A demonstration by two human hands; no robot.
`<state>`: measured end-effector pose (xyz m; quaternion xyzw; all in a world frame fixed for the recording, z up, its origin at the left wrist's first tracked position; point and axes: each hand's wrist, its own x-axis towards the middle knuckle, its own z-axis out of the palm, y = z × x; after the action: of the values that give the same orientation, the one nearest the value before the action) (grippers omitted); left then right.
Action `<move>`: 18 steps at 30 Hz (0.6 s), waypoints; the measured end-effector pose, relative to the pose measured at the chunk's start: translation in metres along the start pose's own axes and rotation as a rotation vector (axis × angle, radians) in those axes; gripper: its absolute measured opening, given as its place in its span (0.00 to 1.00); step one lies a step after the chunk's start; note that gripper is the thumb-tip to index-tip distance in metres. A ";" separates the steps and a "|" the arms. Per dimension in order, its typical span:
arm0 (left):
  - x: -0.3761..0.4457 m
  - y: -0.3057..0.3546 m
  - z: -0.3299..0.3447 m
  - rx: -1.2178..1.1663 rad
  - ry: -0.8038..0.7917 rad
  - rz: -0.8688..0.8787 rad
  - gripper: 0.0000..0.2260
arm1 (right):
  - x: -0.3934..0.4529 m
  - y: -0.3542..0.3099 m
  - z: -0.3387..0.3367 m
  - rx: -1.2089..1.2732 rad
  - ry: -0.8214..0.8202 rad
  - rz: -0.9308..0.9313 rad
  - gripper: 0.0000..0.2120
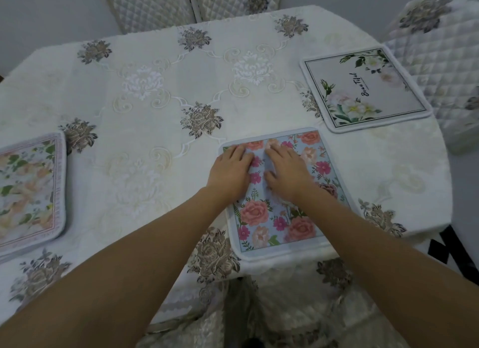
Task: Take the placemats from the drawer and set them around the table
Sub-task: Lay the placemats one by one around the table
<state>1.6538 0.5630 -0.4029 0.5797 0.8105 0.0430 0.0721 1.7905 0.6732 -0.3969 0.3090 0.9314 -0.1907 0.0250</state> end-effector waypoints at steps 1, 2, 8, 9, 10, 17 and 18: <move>0.003 0.000 0.000 0.017 -0.025 0.014 0.22 | 0.006 -0.004 0.003 -0.029 -0.005 -0.023 0.29; 0.005 -0.001 0.002 0.034 -0.036 0.019 0.24 | 0.011 -0.008 0.004 -0.048 -0.006 -0.036 0.29; 0.008 -0.008 0.008 0.097 0.050 0.058 0.24 | 0.020 -0.011 0.011 -0.091 0.027 -0.047 0.27; 0.010 -0.008 0.007 0.112 0.066 0.064 0.24 | 0.021 -0.010 0.012 -0.091 0.031 -0.053 0.27; 0.013 -0.008 0.005 0.122 0.074 0.066 0.24 | 0.021 -0.008 0.011 -0.089 0.034 -0.058 0.27; 0.022 -0.008 0.001 0.125 0.038 0.034 0.25 | 0.026 0.007 0.001 -0.135 0.045 -0.026 0.26; 0.022 -0.009 0.002 0.125 0.041 0.030 0.24 | 0.025 0.009 -0.001 -0.126 0.048 0.004 0.26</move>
<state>1.6392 0.5807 -0.4074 0.5941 0.8041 0.0056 0.0185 1.7757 0.6948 -0.4033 0.3133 0.9412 -0.1243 0.0223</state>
